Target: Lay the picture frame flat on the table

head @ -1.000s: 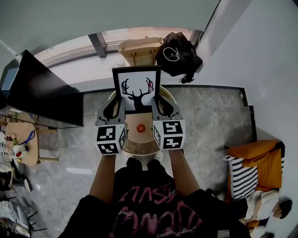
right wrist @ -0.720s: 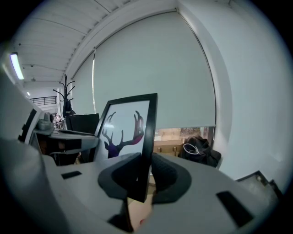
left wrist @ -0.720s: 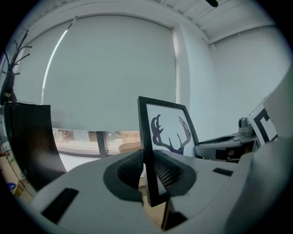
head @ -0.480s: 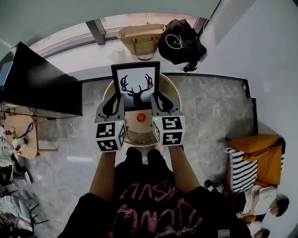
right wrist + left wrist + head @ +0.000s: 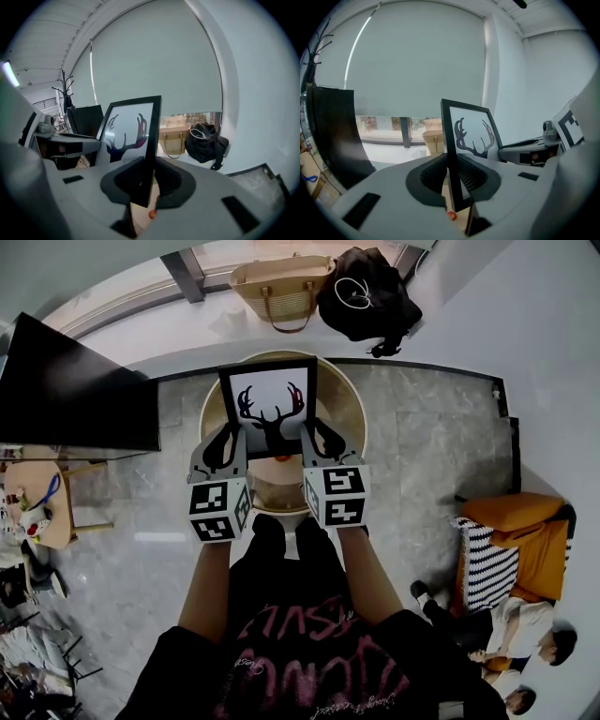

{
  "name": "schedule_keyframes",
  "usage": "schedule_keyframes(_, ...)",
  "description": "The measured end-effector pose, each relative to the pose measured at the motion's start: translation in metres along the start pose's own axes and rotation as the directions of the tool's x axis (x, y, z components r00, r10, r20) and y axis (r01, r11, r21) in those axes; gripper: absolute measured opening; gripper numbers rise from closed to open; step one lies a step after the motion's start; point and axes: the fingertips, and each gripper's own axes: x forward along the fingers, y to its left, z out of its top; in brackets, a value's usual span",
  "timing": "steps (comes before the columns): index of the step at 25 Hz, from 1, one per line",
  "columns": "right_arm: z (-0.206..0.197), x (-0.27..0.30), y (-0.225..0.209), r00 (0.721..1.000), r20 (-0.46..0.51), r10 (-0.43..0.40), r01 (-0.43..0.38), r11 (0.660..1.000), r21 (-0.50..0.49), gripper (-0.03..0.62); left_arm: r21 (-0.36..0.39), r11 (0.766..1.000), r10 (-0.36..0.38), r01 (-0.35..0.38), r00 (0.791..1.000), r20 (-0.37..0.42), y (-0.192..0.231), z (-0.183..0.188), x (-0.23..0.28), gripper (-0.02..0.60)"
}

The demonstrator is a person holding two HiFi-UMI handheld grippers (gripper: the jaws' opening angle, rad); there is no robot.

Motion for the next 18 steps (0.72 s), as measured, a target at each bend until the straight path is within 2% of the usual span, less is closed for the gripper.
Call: schedule_keyframes(18,-0.074,0.018,-0.004,0.990,-0.141,0.017,-0.012,0.999,0.041,0.081,-0.049,0.999,0.004,-0.011,0.990,-0.138,-0.001,-0.074,0.016,0.074)
